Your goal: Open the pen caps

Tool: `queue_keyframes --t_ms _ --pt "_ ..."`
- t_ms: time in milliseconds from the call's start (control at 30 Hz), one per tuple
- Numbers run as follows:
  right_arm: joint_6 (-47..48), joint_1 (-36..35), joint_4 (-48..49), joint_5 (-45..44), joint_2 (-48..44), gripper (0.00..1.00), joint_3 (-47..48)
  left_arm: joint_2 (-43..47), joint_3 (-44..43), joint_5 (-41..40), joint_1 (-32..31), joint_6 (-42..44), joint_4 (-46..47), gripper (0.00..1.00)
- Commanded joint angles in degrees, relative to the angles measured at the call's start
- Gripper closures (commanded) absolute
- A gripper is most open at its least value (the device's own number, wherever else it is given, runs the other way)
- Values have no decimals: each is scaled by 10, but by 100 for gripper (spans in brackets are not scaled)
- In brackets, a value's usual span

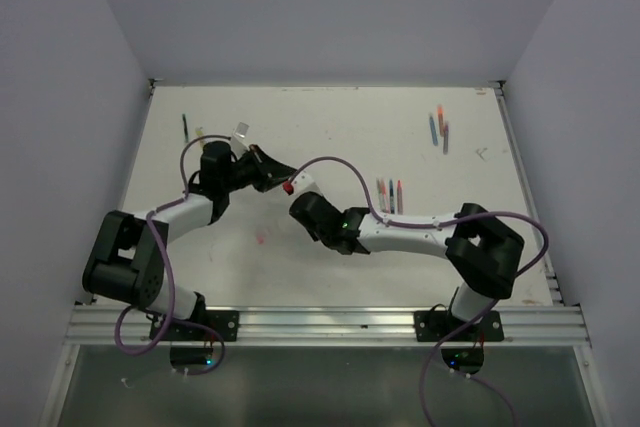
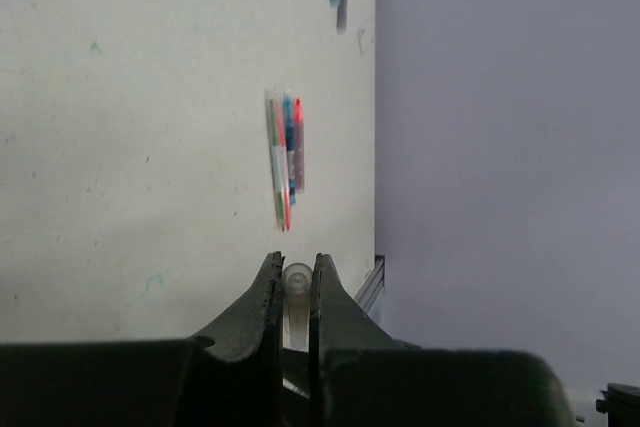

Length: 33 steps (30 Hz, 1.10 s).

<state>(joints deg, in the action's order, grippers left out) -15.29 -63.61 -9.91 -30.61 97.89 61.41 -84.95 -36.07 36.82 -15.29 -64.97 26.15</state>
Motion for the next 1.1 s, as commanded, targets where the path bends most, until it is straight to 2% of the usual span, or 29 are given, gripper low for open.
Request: queue_keyframes --t_ms 0,100,167,233,267,300,400,467,667,733,933,1067 --pt "1 61 40 125 -59 100 -42 9 -39 17 30 -13 39 100" --pt "-29 134 94 304 -81 100 -73 43 -36 -3 41 32 14 100" --pt "-37 163 94 323 -80 100 -64 58 -37 -35 43 56 -16 100" --pt "-39 189 61 338 -60 100 -27 52 -60 -48 40 116 -59 100" --pt "-41 216 52 342 -52 100 -13 42 -106 -65 33 142 -132 100" --pt "-42 228 39 346 -39 100 1 29 -127 -68 29 166 -164 100" --pt "-32 271 4 327 23 100 73 -7 -155 -86 17 206 -189 100" --pt "-23 294 -12 316 83 100 135 -34 -184 -134 4 230 -223 100" --pt "1 321 -76 279 217 100 274 -144 -276 -206 -23 283 -319 99" --pt "10 324 -83 266 237 100 307 -171 -296 -234 -28 289 -328 99" --pt "25 327 -121 238 292 100 370 -234 -346 -276 -46 300 -350 97" --pt "27 327 -121 233 286 100 359 -260 -361 -272 -48 297 -356 93"
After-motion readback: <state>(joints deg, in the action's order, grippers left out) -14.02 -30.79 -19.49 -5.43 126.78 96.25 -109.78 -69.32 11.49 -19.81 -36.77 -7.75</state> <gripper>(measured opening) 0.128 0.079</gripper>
